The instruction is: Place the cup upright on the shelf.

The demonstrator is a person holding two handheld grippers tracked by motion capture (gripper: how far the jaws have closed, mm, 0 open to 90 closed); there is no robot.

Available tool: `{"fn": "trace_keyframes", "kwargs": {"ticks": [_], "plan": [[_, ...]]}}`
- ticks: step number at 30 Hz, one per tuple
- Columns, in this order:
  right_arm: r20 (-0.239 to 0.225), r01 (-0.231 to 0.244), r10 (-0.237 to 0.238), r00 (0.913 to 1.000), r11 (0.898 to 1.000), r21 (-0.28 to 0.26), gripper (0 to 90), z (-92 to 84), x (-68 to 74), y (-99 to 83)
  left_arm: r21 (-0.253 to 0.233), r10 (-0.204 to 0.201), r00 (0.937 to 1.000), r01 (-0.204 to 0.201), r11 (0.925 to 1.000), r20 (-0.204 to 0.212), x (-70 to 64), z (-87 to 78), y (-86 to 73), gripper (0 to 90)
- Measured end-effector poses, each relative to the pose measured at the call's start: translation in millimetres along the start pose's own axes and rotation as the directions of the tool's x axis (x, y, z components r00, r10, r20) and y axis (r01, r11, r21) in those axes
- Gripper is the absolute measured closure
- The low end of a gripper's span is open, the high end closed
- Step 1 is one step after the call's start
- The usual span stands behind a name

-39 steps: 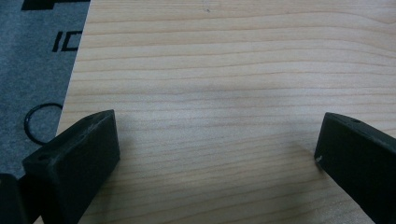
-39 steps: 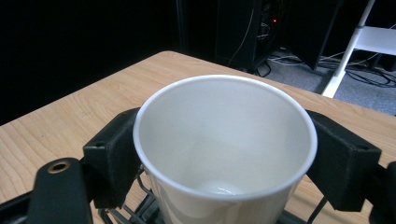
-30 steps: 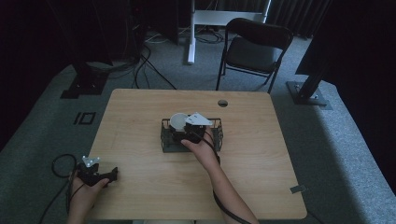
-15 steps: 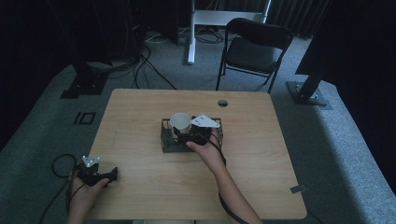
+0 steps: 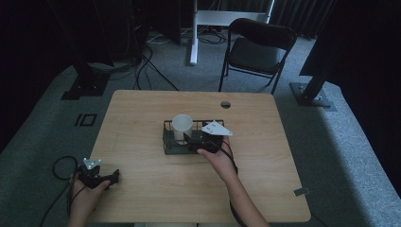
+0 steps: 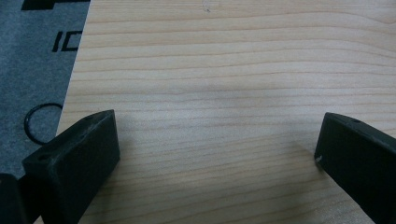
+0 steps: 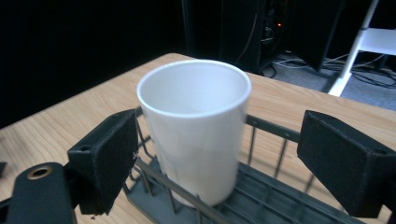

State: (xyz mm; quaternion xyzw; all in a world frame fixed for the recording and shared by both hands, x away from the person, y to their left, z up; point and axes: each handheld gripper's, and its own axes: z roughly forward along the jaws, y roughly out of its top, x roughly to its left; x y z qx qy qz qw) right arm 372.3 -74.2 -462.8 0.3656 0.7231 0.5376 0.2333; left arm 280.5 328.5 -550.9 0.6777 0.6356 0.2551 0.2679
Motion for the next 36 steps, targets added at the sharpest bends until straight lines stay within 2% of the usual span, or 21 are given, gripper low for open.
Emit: {"fn": "trace_keyframes", "kwargs": {"ticks": [7,11,36], "plan": [[0.025,0.015,-0.015,0.9996,1.000,0.011,12.5,-12.5,-6.7,-1.9,0.000,0.000,1.0000,0.000,1.0000,0.000,0.0,0.0,0.0,0.3],[0.042,0.021,-0.021,0.9989,1.000,0.018,12.5,-21.4,-15.3,-4.9,0.000,0.000,1.0000,0.000,1.0000,0.000,0.0,0.0,0.0,0.3],[0.135,0.005,-0.009,0.9909,1.000,0.030,13.0,-72.4,-59.8,-30.8,-0.001,-0.001,1.0000,0.001,1.0000,0.000,-0.1,0.0,0.0,0.3]]}}
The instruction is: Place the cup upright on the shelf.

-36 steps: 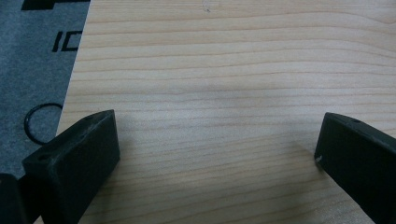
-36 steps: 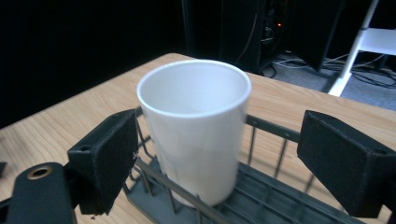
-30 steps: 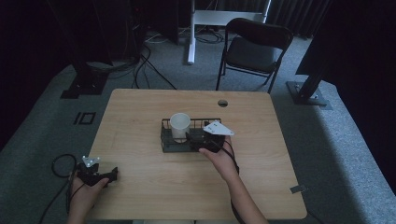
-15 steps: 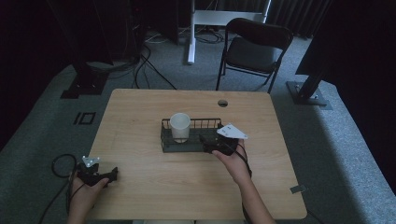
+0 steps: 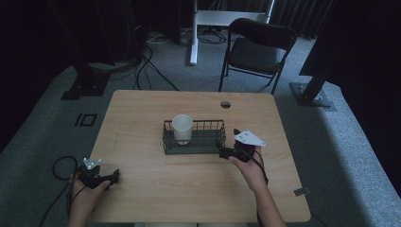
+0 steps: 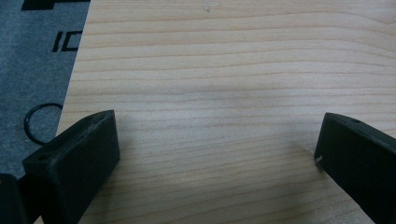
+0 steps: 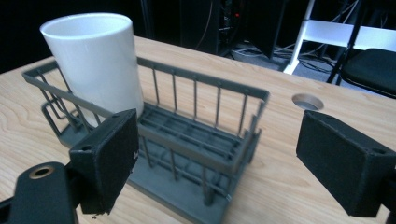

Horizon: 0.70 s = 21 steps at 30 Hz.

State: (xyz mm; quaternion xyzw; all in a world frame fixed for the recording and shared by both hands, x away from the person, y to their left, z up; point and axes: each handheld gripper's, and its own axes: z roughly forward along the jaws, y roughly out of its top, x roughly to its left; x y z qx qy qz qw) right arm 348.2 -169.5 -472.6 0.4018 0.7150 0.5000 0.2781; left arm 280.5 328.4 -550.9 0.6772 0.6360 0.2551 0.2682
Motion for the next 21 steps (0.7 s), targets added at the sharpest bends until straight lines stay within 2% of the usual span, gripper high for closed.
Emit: {"fn": "trace_keyframes", "kwargs": {"ticks": [12,21], "plan": [[0.044,-0.017,0.015,0.9989,0.999,0.038,13.0,-10.2,-21.2,-26.5,0.000,0.000,1.0000,0.000,1.0000,-0.001,-0.1,0.0,0.0,0.3],[0.095,-0.020,0.011,0.9954,0.995,0.100,13.2,-15.9,-38.1,-51.6,0.000,0.000,1.0000,0.000,1.0000,-0.001,0.0,0.0,0.0,0.3]]}}
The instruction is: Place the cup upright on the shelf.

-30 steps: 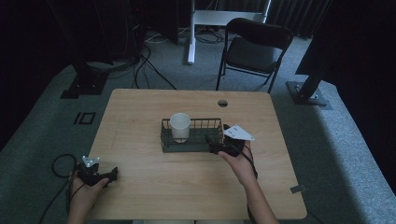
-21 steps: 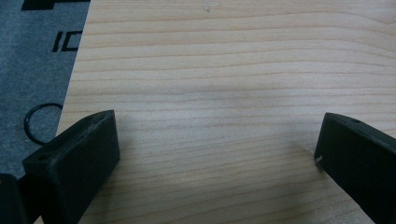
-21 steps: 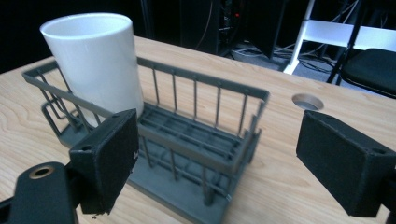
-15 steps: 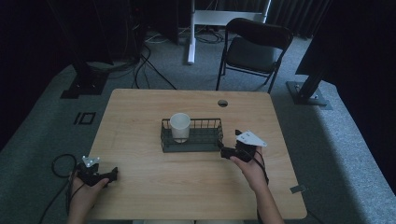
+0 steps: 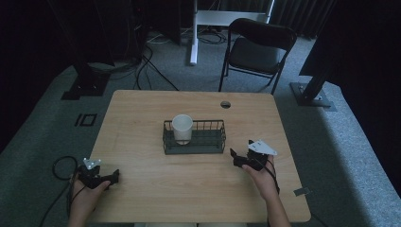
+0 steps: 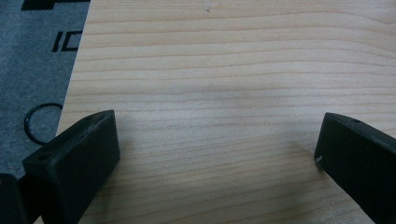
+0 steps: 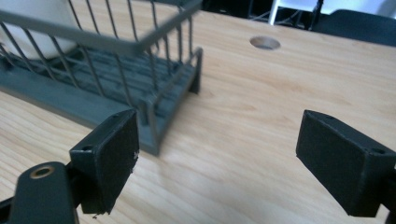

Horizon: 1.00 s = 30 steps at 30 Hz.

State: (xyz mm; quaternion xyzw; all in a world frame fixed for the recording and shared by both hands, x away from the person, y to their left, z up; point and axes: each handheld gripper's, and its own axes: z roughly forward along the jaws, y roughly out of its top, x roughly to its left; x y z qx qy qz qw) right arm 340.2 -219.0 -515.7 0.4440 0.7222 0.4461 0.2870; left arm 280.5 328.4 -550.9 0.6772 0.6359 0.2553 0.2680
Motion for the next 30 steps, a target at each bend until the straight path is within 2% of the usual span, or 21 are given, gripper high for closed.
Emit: {"fn": "trace_keyframes", "kwargs": {"ticks": [8,14,19,23,30], "plan": [[0.051,-0.013,0.011,0.9986,0.999,0.041,13.2,-5.9,-16.3,-15.4,0.000,0.000,1.0000,0.000,1.0000,0.000,0.0,0.0,0.0,0.3],[0.083,-0.061,0.055,0.9951,0.996,0.071,13.1,-13.2,-31.4,-26.6,0.001,0.001,1.0000,-0.001,1.0000,0.000,0.0,0.0,0.0,0.3],[0.102,-0.082,0.071,0.9923,0.991,0.101,13.1,-17.6,-41.4,-33.0,0.000,0.000,1.0000,0.000,1.0000,0.000,0.0,0.0,0.0,0.3],[0.113,-0.084,0.070,0.9911,0.989,0.121,13.1,-21.3,-48.3,-37.8,0.000,0.001,1.0000,-0.001,1.0000,0.000,0.0,0.0,0.0,0.3],[0.101,-0.082,0.067,0.9926,0.985,0.153,12.8,-25.6,-56.6,-46.8,0.000,0.000,1.0000,0.000,1.0000,0.000,0.0,0.0,0.0,0.3]]}}
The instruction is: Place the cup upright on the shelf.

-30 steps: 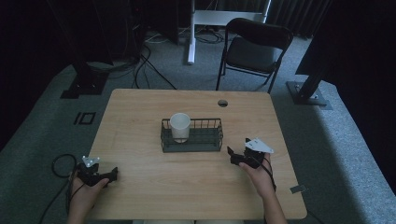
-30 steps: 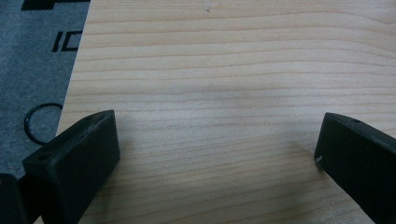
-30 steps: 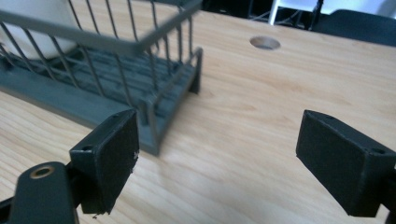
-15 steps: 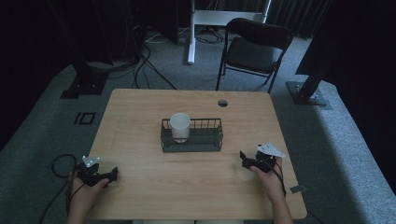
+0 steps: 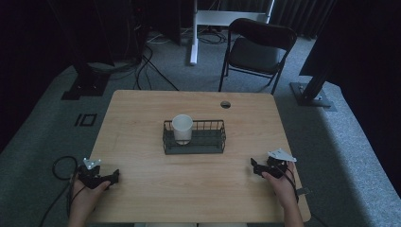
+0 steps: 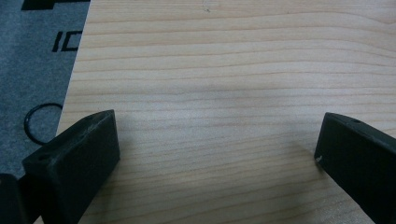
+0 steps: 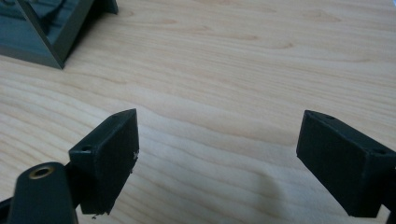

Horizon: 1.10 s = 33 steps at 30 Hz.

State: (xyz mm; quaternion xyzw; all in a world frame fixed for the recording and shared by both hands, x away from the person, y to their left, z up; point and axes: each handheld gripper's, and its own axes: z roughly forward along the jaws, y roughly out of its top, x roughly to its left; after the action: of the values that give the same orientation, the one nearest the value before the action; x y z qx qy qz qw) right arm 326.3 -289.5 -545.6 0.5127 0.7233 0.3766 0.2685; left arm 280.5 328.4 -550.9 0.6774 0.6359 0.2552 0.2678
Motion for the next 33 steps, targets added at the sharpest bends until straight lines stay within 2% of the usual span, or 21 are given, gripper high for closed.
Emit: {"fn": "trace_keyframes", "kwargs": {"ticks": [13,16,18,21,24,28,30,33], "plan": [[-0.002,-0.013,0.013,0.9999,0.996,0.088,12.7,-11.8,-21.6,-14.8,0.000,0.000,1.0000,0.000,1.0000,0.000,0.0,0.0,0.0,0.3],[-0.025,0.008,-0.006,0.9997,0.995,0.103,12.4,-14.5,-23.4,-17.3,0.000,0.000,1.0000,0.000,1.0000,0.000,0.0,0.0,0.0,0.3],[-0.033,0.041,-0.037,0.9987,0.991,0.129,12.4,-15.3,-23.2,-19.0,0.000,0.000,1.0000,0.000,1.0000,0.000,0.0,0.0,0.0,0.3],[-0.076,0.052,-0.041,0.9963,0.988,0.146,12.3,-16.0,-21.9,-20.2,0.000,0.000,1.0000,0.000,1.0000,0.000,0.0,0.0,0.0,0.3],[-0.091,0.065,-0.052,0.9944,0.987,0.145,12.4,-16.3,-20.5,-20.5,0.000,0.000,1.0000,0.000,1.0000,0.000,0.0,0.0,0.0,0.3],[-0.162,0.126,-0.103,0.9814,0.982,0.138,12.4,-17.4,-16.8,-21.4,0.000,0.000,1.0000,0.000,1.0000,0.000,0.0,0.0,0.0,0.3],[-0.179,0.142,-0.117,0.9768,0.980,0.136,12.4,-17.5,-16.2,-21.5,0.000,0.001,1.0000,-0.001,1.0000,0.000,0.1,0.0,0.0,0.3],[-0.184,0.145,-0.119,0.9757,0.980,0.135,12.3,-17.5,-16.1,-21.5,0.000,0.001,1.0000,-0.001,1.0000,0.000,0.0,0.0,0.0,0.3]]}}
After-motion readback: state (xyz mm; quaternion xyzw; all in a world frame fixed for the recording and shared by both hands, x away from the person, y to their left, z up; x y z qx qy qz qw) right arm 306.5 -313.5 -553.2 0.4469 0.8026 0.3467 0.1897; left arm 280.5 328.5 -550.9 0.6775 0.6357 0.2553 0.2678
